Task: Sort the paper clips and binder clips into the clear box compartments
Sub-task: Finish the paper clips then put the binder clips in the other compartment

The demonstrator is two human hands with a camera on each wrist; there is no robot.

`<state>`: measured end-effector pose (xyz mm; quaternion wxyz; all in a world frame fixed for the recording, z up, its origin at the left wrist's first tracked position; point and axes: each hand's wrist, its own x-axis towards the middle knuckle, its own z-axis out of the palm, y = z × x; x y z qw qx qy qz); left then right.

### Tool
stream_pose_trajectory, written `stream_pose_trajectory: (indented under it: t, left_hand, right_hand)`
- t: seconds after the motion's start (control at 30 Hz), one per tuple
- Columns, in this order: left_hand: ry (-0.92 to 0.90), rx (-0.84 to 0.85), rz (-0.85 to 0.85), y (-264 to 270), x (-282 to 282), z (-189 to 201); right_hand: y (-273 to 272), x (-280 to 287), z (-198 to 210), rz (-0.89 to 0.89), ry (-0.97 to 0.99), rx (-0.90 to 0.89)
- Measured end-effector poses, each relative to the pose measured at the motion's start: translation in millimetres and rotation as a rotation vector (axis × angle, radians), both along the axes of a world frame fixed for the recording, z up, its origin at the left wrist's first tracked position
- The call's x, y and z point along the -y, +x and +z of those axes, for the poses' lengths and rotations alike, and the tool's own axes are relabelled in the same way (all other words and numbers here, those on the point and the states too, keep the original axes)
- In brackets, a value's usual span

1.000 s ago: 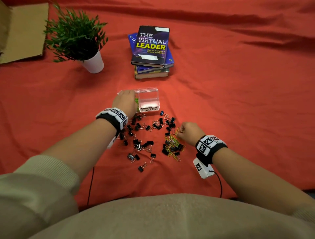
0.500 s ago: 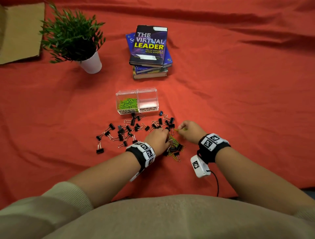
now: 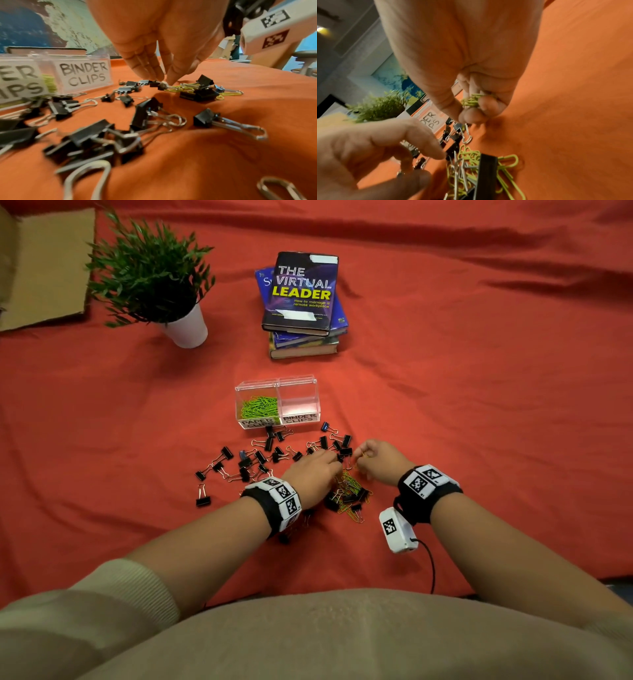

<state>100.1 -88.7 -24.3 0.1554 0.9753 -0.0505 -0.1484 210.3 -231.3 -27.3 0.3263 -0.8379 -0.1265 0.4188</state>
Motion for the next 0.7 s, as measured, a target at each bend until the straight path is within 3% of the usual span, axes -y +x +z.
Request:
stream_pose_trajectory:
  t: [0.13,0.23,0.47,0.6,0.7]
  left_hand:
    - [-0.002,-0.009,-0.018,6,5,-7]
    - [0.027,0.002,0.019,8,0,-8]
    - [0.136,0.028,0.147,1,-20,-3]
    - [0.105,0.049,0.134,-8,2,7]
    - [0.074,-0.05,0.132,-15,19,4]
  right_hand:
    - [1,12,13,-0.124,0.074,-0.173]
    - [-1,21,16,-0.123,0.042,-0.213]
    - [-22,27,6,0.441,-0.282,0.189]
    - [-26,26,7,0.495,-0.28,0.268]
    - [-21,22,10,0.473,-0.268,0.265]
